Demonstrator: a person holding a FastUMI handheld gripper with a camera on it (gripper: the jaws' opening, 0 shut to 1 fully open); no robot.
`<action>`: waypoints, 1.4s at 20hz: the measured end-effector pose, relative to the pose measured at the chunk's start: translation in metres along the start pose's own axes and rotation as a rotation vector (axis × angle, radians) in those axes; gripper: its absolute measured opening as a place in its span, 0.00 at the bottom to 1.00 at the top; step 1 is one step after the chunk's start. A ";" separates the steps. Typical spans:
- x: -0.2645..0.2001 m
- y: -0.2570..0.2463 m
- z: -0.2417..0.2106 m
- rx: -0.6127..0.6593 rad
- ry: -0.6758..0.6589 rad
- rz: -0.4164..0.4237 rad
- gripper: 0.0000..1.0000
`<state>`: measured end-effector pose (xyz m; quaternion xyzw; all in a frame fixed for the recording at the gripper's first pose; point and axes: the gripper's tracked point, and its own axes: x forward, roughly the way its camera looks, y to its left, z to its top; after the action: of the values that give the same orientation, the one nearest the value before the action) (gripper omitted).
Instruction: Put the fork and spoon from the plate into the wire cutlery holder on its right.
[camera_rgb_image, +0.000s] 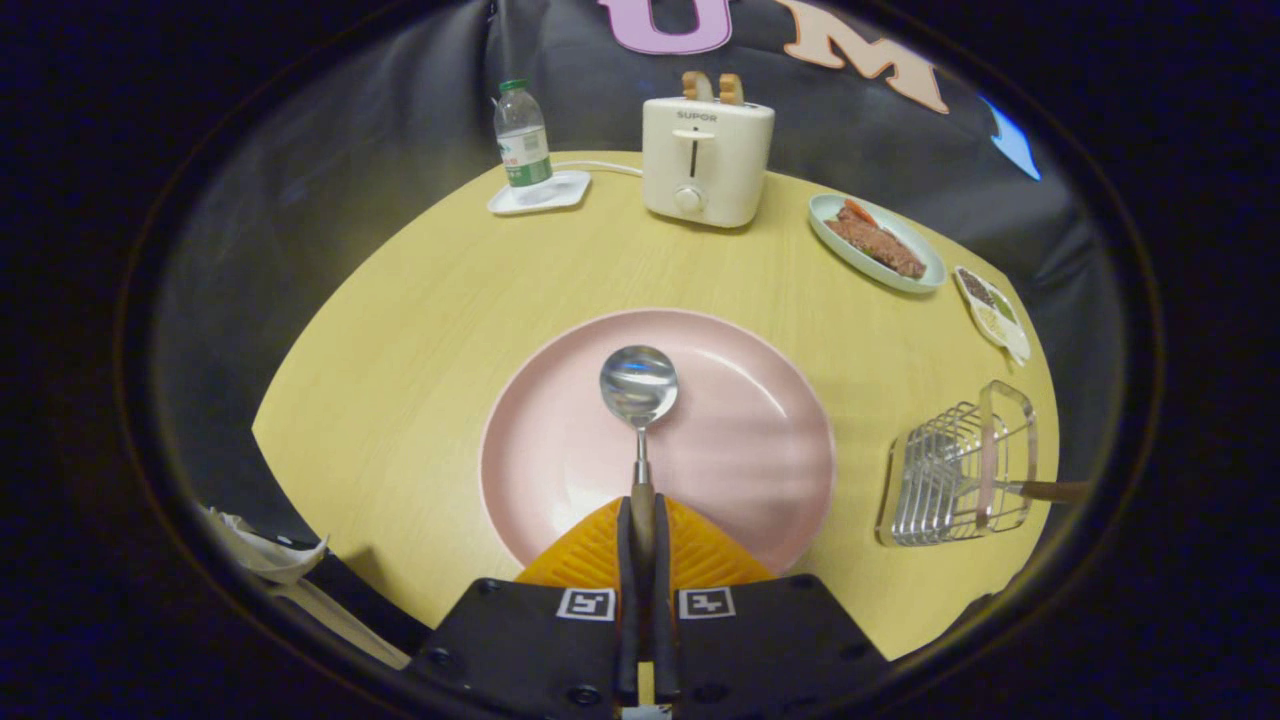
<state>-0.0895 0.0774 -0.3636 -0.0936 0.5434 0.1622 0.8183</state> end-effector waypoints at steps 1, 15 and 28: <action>-0.007 -0.007 0.002 -0.002 0.001 -0.001 0.09; -0.089 -0.130 0.030 -0.107 0.069 -0.072 0.09; -0.121 -0.186 0.013 -0.114 0.231 -0.063 0.09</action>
<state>-0.0528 -0.1114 -0.2518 -0.1752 0.6205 0.1550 0.7485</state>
